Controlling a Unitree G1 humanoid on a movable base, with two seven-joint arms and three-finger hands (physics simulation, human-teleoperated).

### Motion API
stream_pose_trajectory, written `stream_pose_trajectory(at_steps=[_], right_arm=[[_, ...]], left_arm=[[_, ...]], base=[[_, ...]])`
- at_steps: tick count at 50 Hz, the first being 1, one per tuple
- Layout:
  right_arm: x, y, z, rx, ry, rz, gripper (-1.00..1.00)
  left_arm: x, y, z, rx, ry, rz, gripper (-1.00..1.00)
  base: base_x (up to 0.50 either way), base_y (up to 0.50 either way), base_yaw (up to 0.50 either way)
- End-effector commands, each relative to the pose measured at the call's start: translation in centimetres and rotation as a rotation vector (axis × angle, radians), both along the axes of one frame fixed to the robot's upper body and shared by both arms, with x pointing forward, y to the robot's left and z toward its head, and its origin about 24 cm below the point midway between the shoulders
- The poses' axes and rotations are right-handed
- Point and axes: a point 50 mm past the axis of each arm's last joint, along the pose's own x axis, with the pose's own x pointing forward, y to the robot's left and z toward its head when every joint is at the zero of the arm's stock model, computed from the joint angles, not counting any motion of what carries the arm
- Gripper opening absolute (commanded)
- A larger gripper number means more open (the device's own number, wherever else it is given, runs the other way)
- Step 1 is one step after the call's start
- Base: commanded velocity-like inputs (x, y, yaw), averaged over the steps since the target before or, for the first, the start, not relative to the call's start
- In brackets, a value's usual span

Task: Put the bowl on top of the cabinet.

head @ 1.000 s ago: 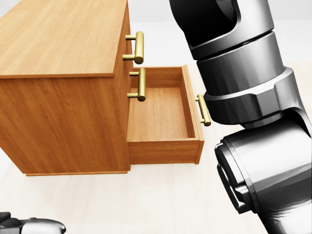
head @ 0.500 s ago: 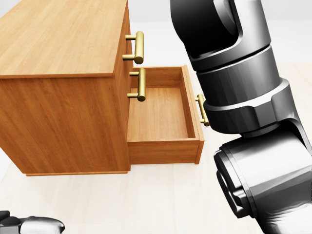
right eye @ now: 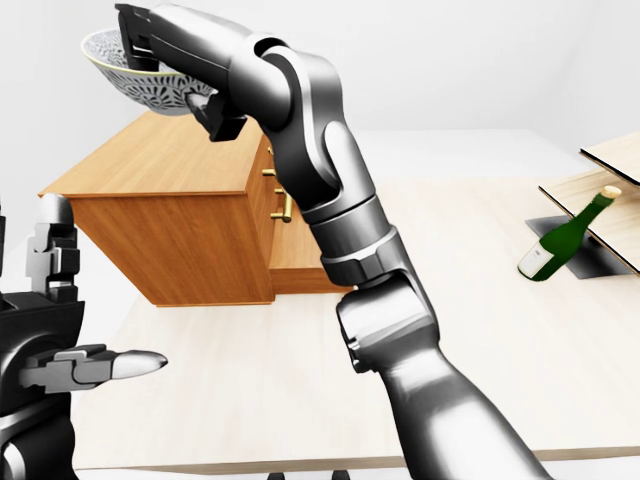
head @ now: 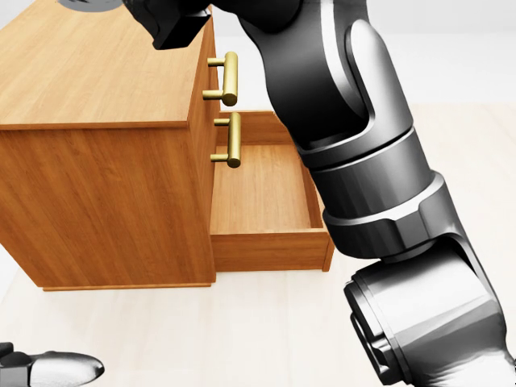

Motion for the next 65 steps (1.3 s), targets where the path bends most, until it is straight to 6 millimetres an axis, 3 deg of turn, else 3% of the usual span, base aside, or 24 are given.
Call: stream_pose_trajectory(at_steps=[1,14,41,45,56,60,65], right_arm=[[-0.5,0.5,-1.3,-0.048,-0.032,-0.017,-1.0],[-0.9,0.6,-2.2,-0.052,-0.032,0.014,-1.0],[-1.3,-0.4,-1.2,-0.069,-0.098,-0.032,-1.0],[-0.2,-0.7,-0.7,-0.09,-0.062,-0.051,-1.0],[3.7,-1.6,-2.2,-0.044,0.174,-0.133,-1.0],[5.3,-2.0,-3.5,-0.049,0.304,-0.157,-1.0],[5.9,-1.9,-4.5,-0.049,0.377,-0.156,-1.0]], left_arm=[[-0.1,0.0,0.1,0.0,-0.006,0.0,1.0],[-0.1,0.0,-0.1,0.003,0.004,-0.001,1.0],[-0.2,-0.1,0.0,0.004,0.003,-0.004,1.0],[-0.1,-0.1,0.0,0.004,0.001,0.0,1.0],[-0.1,-0.1,-0.1,0.004,0.005,0.0,1.0],[-0.1,-0.1,-0.1,0.005,0.005,-0.002,1.0],[-0.2,-0.1,-0.1,0.005,0.005,-0.002,1.0]], base=[[0.0,0.0,0.0],[0.0,0.0,0.0],[0.0,0.0,0.0],[0.0,0.0,0.0],[0.0,0.0,0.0],[0.0,0.0,0.0],[0.0,0.0,0.0]])
